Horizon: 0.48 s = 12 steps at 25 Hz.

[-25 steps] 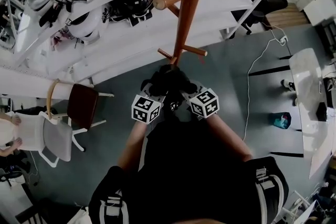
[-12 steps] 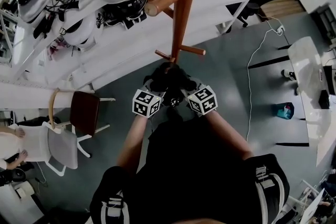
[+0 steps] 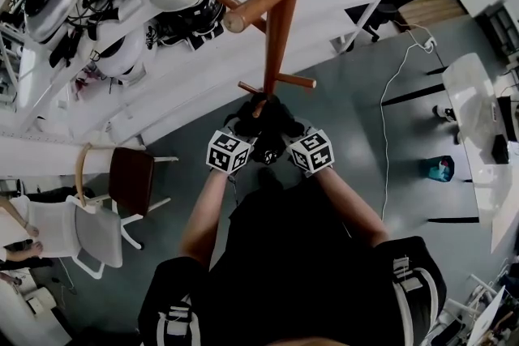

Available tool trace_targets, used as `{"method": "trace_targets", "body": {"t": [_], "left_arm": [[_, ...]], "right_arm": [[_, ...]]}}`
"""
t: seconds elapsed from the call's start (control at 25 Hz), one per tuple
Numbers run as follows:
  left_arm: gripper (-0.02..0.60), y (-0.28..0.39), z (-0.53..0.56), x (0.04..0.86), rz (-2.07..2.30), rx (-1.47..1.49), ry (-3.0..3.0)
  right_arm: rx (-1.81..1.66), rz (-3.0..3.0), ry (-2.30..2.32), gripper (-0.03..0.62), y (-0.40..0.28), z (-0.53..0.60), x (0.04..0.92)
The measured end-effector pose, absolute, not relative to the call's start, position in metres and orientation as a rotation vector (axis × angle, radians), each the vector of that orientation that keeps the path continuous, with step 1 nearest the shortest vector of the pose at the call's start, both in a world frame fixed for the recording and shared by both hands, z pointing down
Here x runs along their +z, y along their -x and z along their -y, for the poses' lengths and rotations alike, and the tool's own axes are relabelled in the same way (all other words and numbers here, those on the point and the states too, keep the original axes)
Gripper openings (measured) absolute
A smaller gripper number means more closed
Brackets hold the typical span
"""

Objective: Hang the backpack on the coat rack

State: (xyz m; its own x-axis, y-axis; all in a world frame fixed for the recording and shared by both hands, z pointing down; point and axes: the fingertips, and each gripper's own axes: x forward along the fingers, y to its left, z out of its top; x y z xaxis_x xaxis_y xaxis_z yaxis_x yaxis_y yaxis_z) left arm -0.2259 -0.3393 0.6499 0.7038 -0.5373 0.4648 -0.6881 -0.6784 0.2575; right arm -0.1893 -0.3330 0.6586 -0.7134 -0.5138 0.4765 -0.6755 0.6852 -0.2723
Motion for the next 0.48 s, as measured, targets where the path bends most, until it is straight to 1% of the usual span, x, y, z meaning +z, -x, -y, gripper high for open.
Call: {"method": "trace_targets", "body": {"t": [0.48], "left_arm": [[0.087,0.225,0.348,0.672,0.896,0.552,-2.472]], "right_arm": [[0.658,2.484,-0.956,0.082,0.188,0.342,0.678]]}}
